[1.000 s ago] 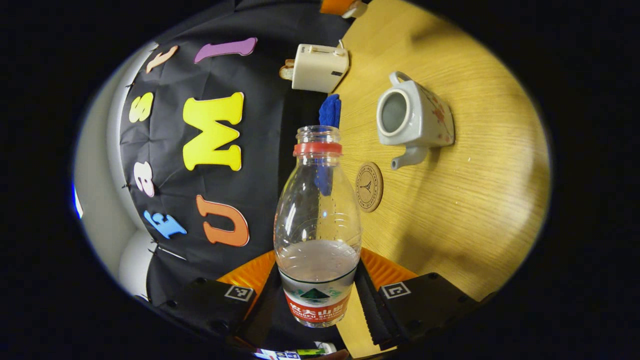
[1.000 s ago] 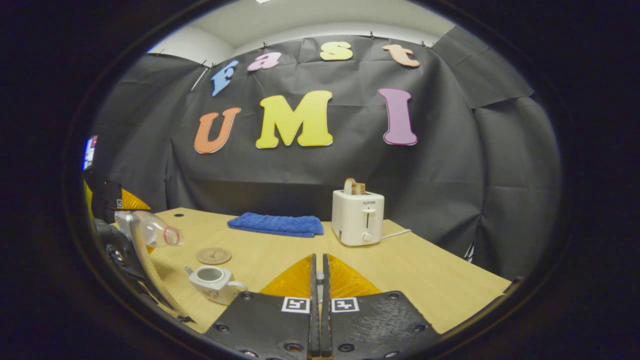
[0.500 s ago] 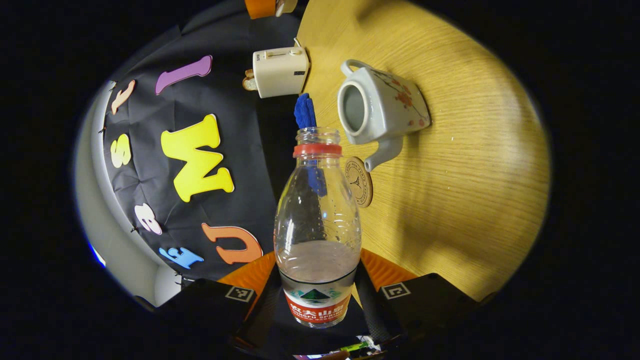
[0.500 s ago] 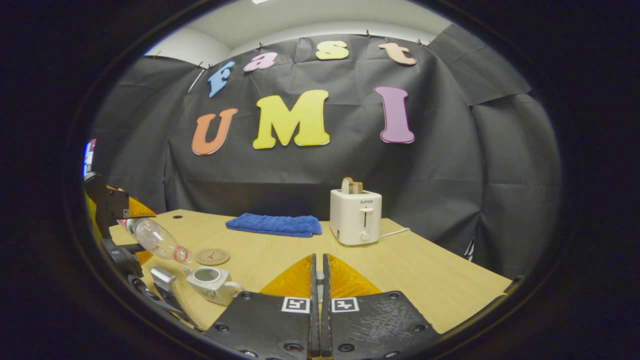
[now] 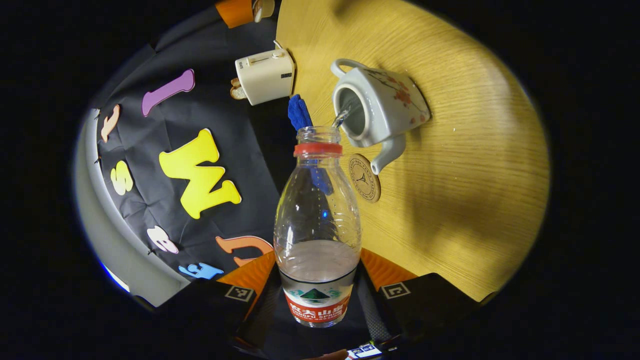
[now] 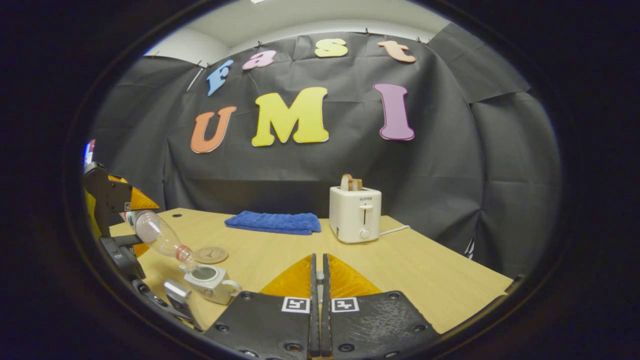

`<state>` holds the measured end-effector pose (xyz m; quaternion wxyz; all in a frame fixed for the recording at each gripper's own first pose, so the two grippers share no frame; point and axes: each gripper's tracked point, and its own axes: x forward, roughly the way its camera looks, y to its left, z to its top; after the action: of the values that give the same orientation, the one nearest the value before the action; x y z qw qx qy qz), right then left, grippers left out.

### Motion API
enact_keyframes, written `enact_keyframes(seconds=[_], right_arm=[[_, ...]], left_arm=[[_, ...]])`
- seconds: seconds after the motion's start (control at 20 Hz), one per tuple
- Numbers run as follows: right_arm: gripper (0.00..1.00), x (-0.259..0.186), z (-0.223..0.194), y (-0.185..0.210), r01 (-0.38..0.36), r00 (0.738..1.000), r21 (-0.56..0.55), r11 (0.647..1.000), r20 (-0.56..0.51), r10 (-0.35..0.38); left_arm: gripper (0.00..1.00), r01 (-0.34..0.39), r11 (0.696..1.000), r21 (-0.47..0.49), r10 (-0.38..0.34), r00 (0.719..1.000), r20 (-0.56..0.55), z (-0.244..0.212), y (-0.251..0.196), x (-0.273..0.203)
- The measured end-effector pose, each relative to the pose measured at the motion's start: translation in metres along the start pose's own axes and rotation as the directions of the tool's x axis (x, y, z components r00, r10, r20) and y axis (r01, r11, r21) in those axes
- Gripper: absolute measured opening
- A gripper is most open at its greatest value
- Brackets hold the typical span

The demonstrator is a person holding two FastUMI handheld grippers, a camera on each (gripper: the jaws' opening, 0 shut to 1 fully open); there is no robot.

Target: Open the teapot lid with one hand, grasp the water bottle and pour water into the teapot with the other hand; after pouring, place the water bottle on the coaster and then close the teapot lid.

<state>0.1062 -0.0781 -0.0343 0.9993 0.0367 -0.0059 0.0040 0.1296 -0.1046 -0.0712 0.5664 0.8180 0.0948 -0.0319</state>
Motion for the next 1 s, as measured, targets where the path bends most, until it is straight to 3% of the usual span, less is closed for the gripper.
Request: enact_keyframes(seconds=[0.4, 1.0], right_arm=[[0.01, 0.001, 0.001, 0.0, -0.005, 1.0, 0.001, 1.0, 0.001, 0.005], [0.01, 0.002, -0.001, 0.006, -0.011, 1.0, -0.021, 1.0, -0.004, 0.011]], left_arm=[[0.77, 0.0, 0.994, 0.111, 0.003, 1.0, -0.031, -0.004, 0.01, -0.004], [0.77, -0.031, 0.953, 0.301, 0.049, 0.998, -0.051, 0.004, 0.04, -0.01]])
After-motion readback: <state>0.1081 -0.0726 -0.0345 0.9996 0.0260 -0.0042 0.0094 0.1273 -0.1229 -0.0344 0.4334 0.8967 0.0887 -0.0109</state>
